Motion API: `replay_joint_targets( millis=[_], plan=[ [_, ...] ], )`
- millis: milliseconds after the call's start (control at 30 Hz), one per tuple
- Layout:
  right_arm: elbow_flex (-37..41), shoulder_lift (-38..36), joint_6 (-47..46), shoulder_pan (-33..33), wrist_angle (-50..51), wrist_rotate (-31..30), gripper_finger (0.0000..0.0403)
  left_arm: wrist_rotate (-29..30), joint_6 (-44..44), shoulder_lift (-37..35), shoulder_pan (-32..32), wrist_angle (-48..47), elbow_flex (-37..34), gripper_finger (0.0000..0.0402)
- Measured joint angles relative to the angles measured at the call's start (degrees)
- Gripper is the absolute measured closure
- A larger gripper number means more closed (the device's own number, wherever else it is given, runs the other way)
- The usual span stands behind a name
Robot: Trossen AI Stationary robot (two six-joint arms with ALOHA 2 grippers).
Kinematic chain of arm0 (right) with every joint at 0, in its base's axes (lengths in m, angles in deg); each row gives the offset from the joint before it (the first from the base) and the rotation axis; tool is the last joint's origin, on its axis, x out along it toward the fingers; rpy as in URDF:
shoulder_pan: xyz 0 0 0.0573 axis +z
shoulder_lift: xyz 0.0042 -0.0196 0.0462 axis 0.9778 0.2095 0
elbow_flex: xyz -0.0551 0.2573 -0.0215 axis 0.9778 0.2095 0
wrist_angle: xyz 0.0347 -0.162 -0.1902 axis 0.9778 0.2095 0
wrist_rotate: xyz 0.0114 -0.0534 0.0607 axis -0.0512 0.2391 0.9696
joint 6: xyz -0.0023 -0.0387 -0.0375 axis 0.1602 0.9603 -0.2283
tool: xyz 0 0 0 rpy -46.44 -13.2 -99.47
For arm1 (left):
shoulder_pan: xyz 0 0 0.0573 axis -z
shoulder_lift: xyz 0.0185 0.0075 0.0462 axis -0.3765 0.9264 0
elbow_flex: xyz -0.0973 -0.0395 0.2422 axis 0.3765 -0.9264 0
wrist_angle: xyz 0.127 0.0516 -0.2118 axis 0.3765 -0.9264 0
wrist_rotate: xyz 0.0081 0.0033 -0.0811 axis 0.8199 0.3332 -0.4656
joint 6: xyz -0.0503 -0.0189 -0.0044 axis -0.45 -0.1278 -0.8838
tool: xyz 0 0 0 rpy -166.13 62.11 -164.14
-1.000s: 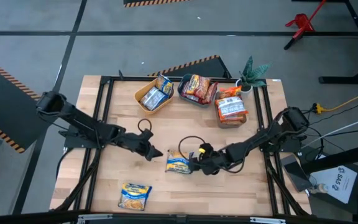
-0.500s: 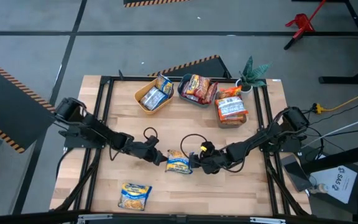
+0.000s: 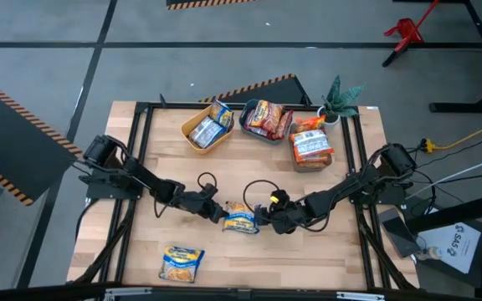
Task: Sort Maruchan noodles
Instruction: Put the top blue noodle pack into the yellow bin
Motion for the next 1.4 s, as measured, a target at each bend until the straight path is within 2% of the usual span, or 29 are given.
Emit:
replay_joint_targets(
  millis=[333,733,867,1033,1300,1400],
  plan=[
    [0.0,0.02,2.63,0.0,-5.03,-2.27,0.0196,-1.22,-2.85,-0.08,0.0,-7.55,0.22,0.0401],
    [0.0,0.04,4.56,0.0,-3.82,-2.16,0.0196,-2.45,-5.78,-0.06,-1.17,-11.5,1.47,0.0401],
    [0.0,0.04,5.05,0.0,-2.66,-2.12,0.0196,-2.83,-4.11,0.32,-1.73,-14.66,3.92,0.0401],
    [0.0,0.07,5.14,0.0,-1.39,-2.09,0.0196,-3.09,-1.97,1.12,-2.98,-24.61,8.31,0.0401],
    [0.0,0.33,5.11,0.0,-0.25,-1.25,0.0196,-4.15,-0.53,2.83,-3.65,-25.74,10.81,0.0401],
    [0.0,0.35,4.45,0.8,0.58,-0.85,0.0196,-4.65,0.96,0.97,-3.46,-26.6,10.95,0.0401]
  ],
)
